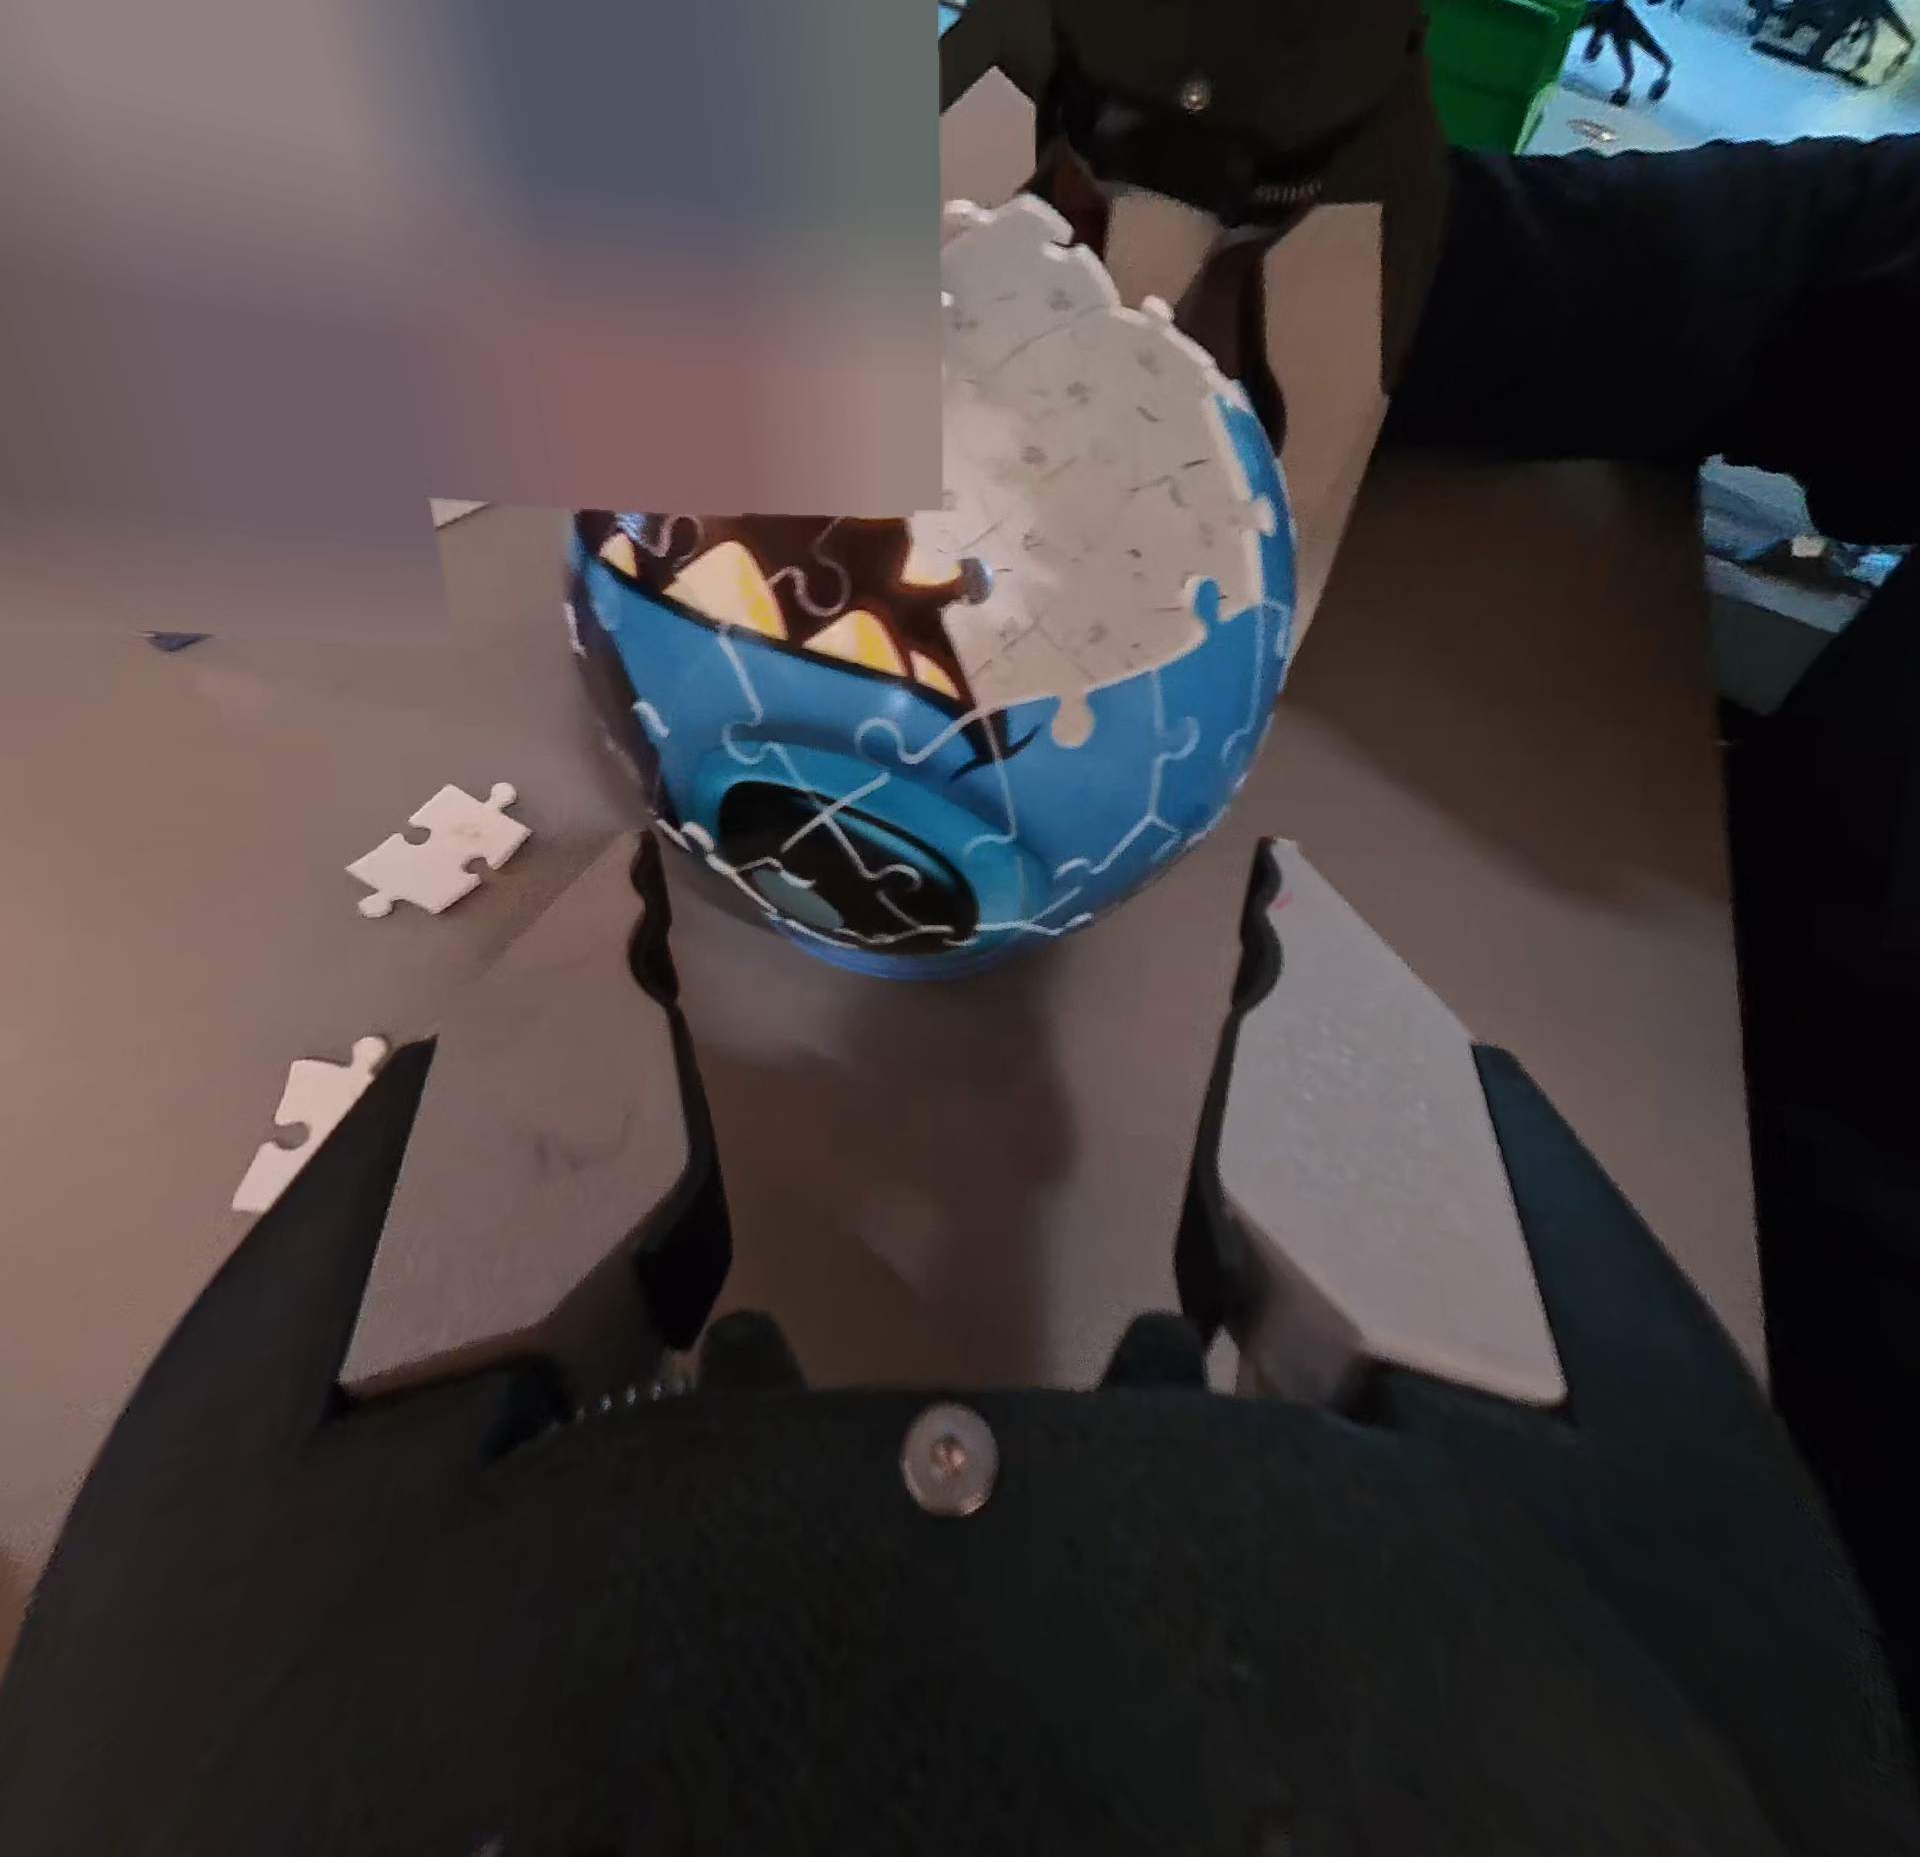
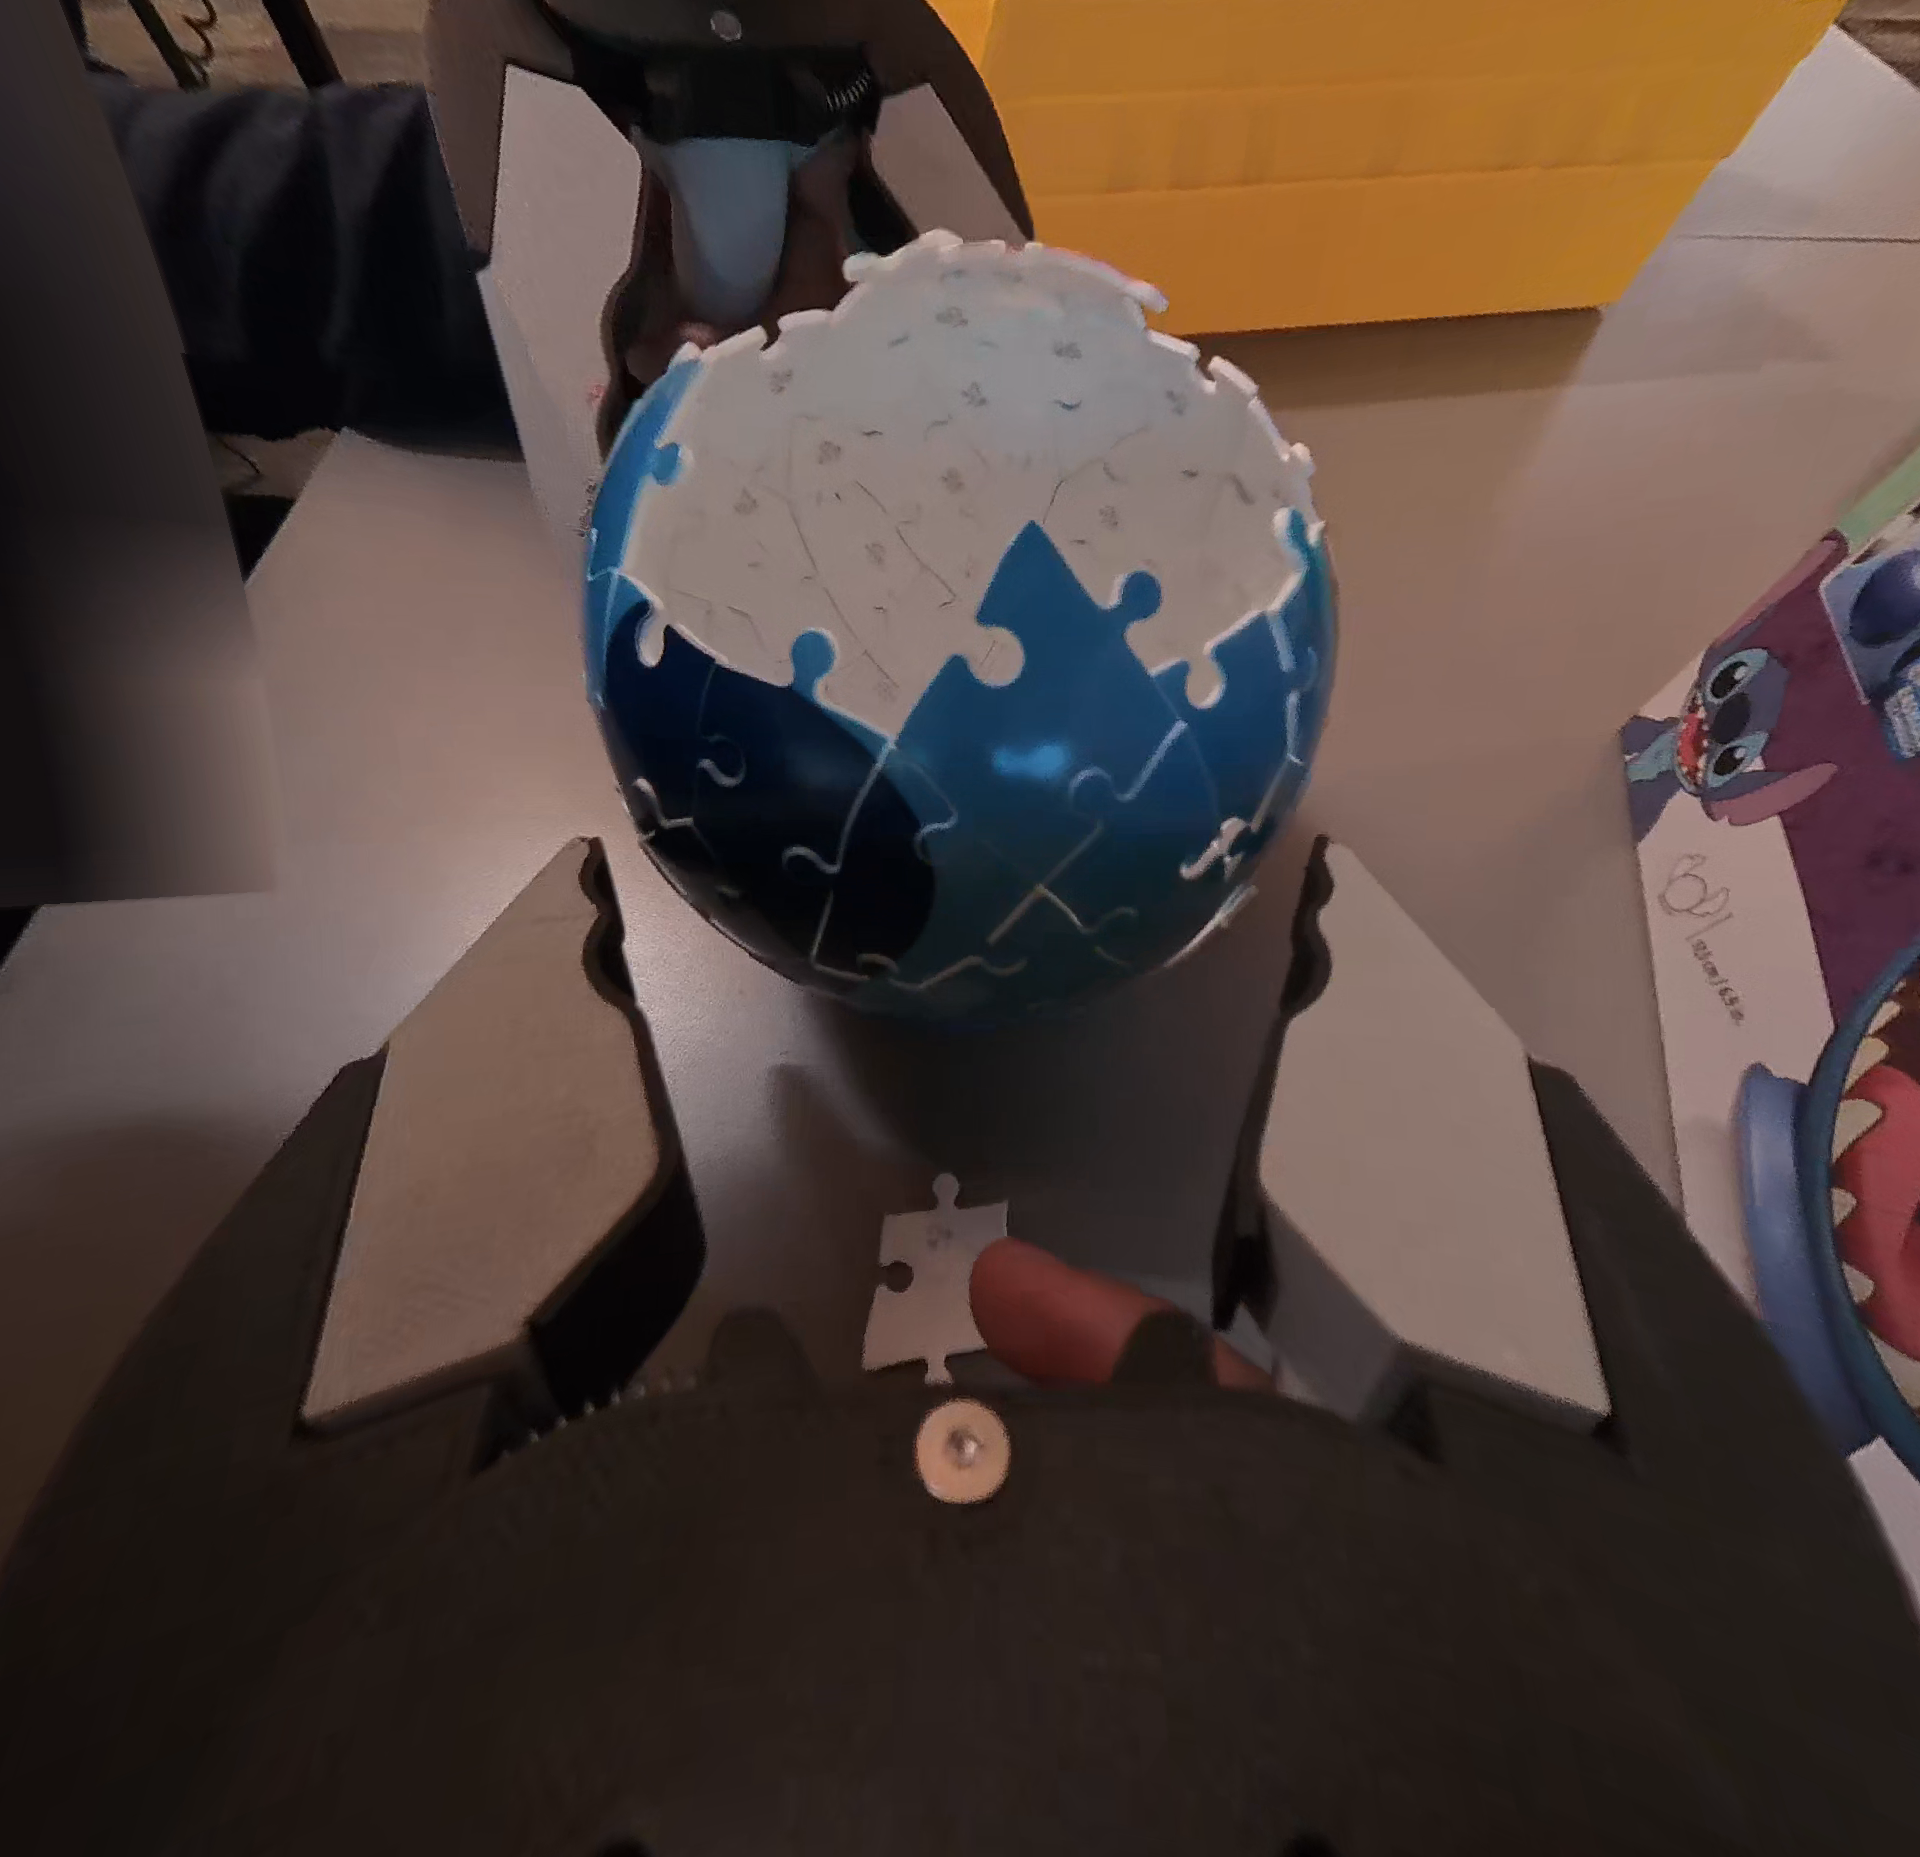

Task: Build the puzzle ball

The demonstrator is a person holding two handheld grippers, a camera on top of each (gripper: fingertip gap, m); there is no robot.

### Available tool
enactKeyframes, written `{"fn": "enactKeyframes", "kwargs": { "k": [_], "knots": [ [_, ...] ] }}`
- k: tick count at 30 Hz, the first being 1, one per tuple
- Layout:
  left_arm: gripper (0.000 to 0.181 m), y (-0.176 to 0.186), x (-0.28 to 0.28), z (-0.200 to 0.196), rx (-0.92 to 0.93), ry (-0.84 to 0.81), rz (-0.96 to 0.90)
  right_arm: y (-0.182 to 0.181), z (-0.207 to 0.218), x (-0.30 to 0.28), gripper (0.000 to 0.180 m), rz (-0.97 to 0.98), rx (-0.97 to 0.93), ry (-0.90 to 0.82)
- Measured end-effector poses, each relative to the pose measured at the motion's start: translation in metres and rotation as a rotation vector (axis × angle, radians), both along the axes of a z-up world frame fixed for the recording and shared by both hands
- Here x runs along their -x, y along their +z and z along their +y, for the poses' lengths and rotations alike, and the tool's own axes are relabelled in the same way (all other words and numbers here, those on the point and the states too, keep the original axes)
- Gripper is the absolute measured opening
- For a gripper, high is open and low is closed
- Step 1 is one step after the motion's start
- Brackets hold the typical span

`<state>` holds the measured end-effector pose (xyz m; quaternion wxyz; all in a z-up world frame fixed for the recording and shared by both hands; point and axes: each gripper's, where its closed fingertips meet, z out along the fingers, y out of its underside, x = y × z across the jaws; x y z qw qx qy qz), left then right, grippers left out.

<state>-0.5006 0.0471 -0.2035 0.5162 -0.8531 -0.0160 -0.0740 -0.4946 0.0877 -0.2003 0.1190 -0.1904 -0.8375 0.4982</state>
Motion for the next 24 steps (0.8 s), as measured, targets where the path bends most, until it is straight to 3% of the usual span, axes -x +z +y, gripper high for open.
{"fn": "enactKeyframes", "kwargs": {
  "k": [13, 24],
  "knots": [
    [0.102, 0.022, 0.001, -0.005, 0.015, 0.080, 0.175, 0.000, -0.020, 0.007, 0.126, 0.136, -0.053, 0.046],
    [0.099, 0.033, -0.012, -0.017, 0.047, 0.063, 0.258, -0.013, -0.011, 0.006, 0.125, 0.186, -0.128, 0.062]
  ]
}}
